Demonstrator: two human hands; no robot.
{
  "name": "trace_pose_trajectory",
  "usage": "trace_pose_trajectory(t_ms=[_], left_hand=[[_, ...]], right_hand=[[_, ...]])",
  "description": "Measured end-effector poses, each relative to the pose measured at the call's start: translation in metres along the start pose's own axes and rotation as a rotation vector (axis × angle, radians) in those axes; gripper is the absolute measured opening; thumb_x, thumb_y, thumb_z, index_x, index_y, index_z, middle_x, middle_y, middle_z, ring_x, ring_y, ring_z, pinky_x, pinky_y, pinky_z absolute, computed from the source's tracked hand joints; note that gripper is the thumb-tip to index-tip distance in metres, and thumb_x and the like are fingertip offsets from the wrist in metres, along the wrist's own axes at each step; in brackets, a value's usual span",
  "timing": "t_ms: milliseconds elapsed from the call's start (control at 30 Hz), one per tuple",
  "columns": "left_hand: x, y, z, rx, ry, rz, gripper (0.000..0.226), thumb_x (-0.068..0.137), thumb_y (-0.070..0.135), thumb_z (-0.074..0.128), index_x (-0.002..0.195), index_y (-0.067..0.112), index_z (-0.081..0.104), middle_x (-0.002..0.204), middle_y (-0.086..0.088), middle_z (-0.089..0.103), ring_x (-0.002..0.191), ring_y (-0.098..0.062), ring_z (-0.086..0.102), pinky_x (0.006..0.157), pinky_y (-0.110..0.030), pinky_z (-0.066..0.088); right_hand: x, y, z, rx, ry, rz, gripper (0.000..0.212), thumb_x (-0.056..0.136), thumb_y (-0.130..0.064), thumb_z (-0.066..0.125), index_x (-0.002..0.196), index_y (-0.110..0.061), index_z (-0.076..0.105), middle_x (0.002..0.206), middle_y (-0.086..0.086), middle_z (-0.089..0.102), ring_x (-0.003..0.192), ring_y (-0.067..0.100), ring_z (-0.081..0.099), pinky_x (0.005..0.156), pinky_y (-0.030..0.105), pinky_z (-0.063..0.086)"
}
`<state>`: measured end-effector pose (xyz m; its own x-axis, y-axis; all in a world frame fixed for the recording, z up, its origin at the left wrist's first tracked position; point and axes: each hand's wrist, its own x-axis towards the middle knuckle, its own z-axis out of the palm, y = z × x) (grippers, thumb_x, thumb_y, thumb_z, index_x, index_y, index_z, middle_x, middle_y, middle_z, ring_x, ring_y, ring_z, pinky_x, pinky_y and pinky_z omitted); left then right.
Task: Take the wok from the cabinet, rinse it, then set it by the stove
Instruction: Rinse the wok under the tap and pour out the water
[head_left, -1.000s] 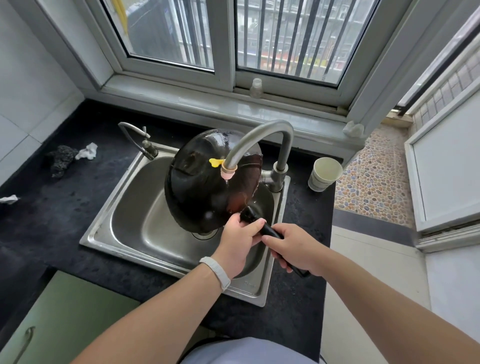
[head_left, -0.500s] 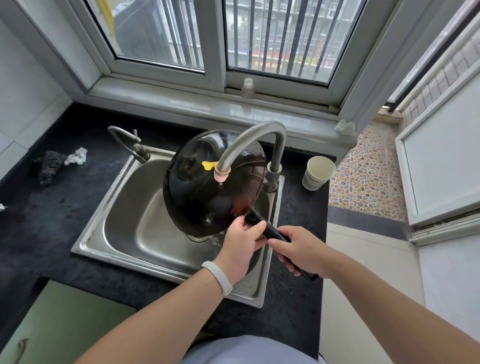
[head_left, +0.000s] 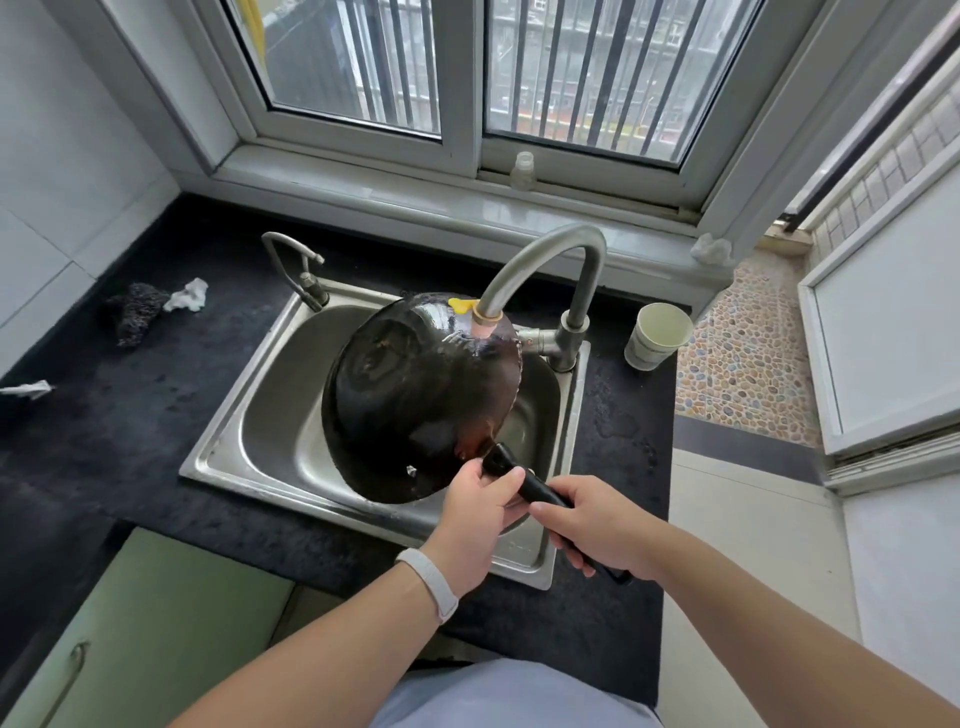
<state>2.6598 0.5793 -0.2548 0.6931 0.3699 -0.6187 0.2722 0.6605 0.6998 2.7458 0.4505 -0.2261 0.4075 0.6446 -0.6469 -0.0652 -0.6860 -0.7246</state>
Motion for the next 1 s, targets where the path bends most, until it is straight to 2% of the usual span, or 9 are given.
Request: trace_pose_trajectory(t_ms=[233, 433, 533, 767, 1000], left_hand=[[-0.016, -0.011, -0.026, 0.064, -0.044, -0.029, 0.021, 0.097, 0.005, 0.056, 0.116, -0.004, 0.056, 0.113, -0.024, 0.068, 0.1, -0.028, 0.072, 0.081, -0.034, 0.059], [-0.03, -0.017, -0.036, 0.133, -0.081, -0.071, 0.016, 0.096, 0.003, 0.057, 0.111, 0.0, 0.059, 0.107, -0.019, 0.071, 0.094, -0.022, 0.073, 0.074, -0.028, 0.058], [-0.034, -0.02, -0.04, 0.17, -0.121, -0.091, 0.015, 0.096, 0.003, 0.056, 0.111, -0.001, 0.059, 0.11, -0.021, 0.069, 0.096, -0.024, 0.072, 0.073, -0.029, 0.059], [-0.045, -0.03, -0.039, 0.26, -0.16, -0.14, 0.011, 0.096, 0.005, 0.058, 0.102, 0.013, 0.061, 0.105, -0.008, 0.07, 0.093, -0.015, 0.07, 0.068, -0.022, 0.057], [-0.05, -0.043, -0.038, 0.315, -0.223, -0.127, 0.016, 0.094, 0.009, 0.062, 0.11, 0.009, 0.062, 0.107, -0.01, 0.073, 0.099, -0.019, 0.072, 0.081, -0.033, 0.06]], right_hand=[[-0.014, 0.003, 0.033, 0.04, 0.026, 0.071, 0.017, 0.102, -0.025, 0.055, 0.102, -0.008, 0.062, 0.067, 0.004, 0.061, 0.046, 0.016, 0.054, 0.046, 0.03, 0.049], [-0.031, 0.01, 0.061, 0.081, 0.091, 0.126, 0.016, 0.102, -0.026, 0.054, 0.1, -0.013, 0.064, 0.068, 0.004, 0.062, 0.047, 0.014, 0.054, 0.048, 0.029, 0.05], [-0.04, 0.013, 0.074, 0.098, 0.131, 0.147, 0.017, 0.103, -0.028, 0.054, 0.1, -0.014, 0.064, 0.067, 0.003, 0.063, 0.047, 0.014, 0.054, 0.048, 0.027, 0.05], [-0.062, 0.021, 0.094, 0.204, 0.208, 0.181, 0.017, 0.103, -0.026, 0.052, 0.097, -0.013, 0.062, 0.063, 0.001, 0.061, 0.046, 0.013, 0.051, 0.047, 0.025, 0.049], [-0.079, 0.032, 0.105, 0.292, 0.247, 0.171, 0.018, 0.102, -0.024, 0.052, 0.093, -0.012, 0.061, 0.065, 0.003, 0.06, 0.047, 0.014, 0.049, 0.047, 0.028, 0.047]])
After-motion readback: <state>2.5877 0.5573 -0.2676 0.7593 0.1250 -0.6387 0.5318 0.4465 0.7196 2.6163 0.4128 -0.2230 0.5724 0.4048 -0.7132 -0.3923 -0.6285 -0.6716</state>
